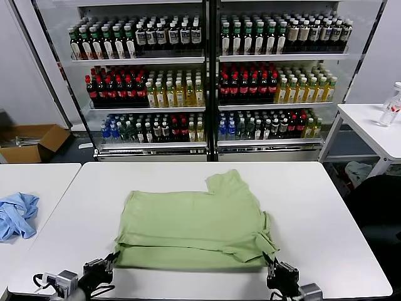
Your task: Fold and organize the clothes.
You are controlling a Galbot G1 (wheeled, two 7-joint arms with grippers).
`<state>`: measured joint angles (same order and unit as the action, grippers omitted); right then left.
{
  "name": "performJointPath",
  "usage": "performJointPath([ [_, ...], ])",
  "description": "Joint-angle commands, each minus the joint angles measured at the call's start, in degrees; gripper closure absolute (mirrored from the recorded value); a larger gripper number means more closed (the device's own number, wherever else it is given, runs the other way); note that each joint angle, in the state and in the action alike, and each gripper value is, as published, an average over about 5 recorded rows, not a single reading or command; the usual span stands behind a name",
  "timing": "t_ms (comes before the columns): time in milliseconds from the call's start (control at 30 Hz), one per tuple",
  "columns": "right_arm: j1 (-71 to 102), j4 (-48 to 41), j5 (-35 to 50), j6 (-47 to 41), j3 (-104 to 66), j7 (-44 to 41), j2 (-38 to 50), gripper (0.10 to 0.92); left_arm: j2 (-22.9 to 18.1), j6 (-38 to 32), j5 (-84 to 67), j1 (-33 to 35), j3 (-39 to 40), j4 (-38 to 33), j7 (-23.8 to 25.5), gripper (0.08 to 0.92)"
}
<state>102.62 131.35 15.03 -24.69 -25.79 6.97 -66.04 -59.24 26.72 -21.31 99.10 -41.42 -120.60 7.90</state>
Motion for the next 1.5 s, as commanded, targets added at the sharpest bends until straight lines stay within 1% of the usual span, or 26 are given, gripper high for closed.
performJointPath([
  [33, 5.06, 5.9, -1.2, -0.04, -1.14, 0.74, 0.4, 0.799, 0.57, 1.87, 1.28, 6.1, -4.28, -7.73, 0.91, 0.868],
  [133, 3.76, 9.52, 0.92, -1.9, -3.71, 1.34, 1.56, 0.713, 0.56, 4.37, -0.1, 5.56, -5.29, -12.57, -0.19, 0.774],
  [200, 1.69, 11.37, 3.46, -3.48, -5.96, 1.67, 2.73, 0.652, 1.19, 5.71, -1.97, 3.51, -5.99, -15.1, -1.58, 0.713],
  [300, -5.4, 11.13, 8.52, -5.37, -7.92, 2.32, 4.67, 0.565, 3.3, 5.4, -4.78, -2.25, -5.28, -14.52, -3.38, 0.635],
  [400, -16.44, 5.85, 12.87, -6.84, -6.33, 3.6, 5.83, 0.479, 5.81, 3.95, -8.71, -9.95, -1.35, -8.16, -4.34, 0.549],
  [467, -24.73, 0.23, 14.96, -7.88, -3.56, 4.52, 6.04, 0.418, 6.96, 4.33, -12.03, -15.49, 2.21, -2.95, -5.06, 0.488],
  [533, -32.45, -6.08, 16.56, -8.34, 0.05, 5.51, 5.88, 0.366, 7.64, 5.01, -14.01, -21.65, 5.83, 2.0, -5.83, 0.419],
  [600, -39.19, -11.86, 17.35, -8.49, 3.82, 6.46, 5.49, 0.306, 8.05, 5.29, -14.26, -27.1, 8.95, 6.46, -6.08, 0.367],
  [700, -48.03, -20.44, 17.77, -8.5, 8.77, 7.09, 4.84, 0.237, 8.63, 5.29, -14.16, -33.81, 12.68, 12.5, -4.87, 0.28],
  [767, -52.96, -25.85, 17.84, -8.5, 11.22, 7.02, 4.17, 0.215, 8.86, 5.15, -14.08, -37.82, 15.27, 17.0, -3.71, 0.226],
  [833, -56.75, -30.6, 17.88, -8.51, 13.23, 6.9, 3.01, 0.206, 9.05, 4.96, -13.98, -41.57, 17.85, 22.03, -2.46, 0.193],
  [933, -61.12, -37.26, 17.86, -8.5, 15.72, 6.74, 0.78, 0.203, 9.48, 4.64, -13.89, -46.54, 21.07, 28.8, -0.33, 0.179],
  [1033, -65.01, -43.45, 17.68, -8.49, 17.92, 6.46, -1.64, 0.203, 9.89, 4.27, -13.59, -50.21, 23.76, 33.41, 1.92, 0.177],
  [1200, -70.4, -52.5, 15.23, -8.48, 20.41, 4.25, -5.77, 0.203, 9.33, 3.87, -13.36, -53.51, 26.34, 38.0, 3.94, 0.177],
  [1333, -72.79, -58.61, 12.51, -8.27, 21.02, 3.89, -9.31, 0.203, 8.91, 3.53, -13.7, -53.68, 27.4, 39.72, 4.99, 0.177],
  [1500, -74.34, -63.11, 12.18, -7.33, 20.23, 4.33, -12.14, 0.203, 8.2, 2.86, -13.88, -54.51, 27.93, 41.6, 5.03, 0.177],
])
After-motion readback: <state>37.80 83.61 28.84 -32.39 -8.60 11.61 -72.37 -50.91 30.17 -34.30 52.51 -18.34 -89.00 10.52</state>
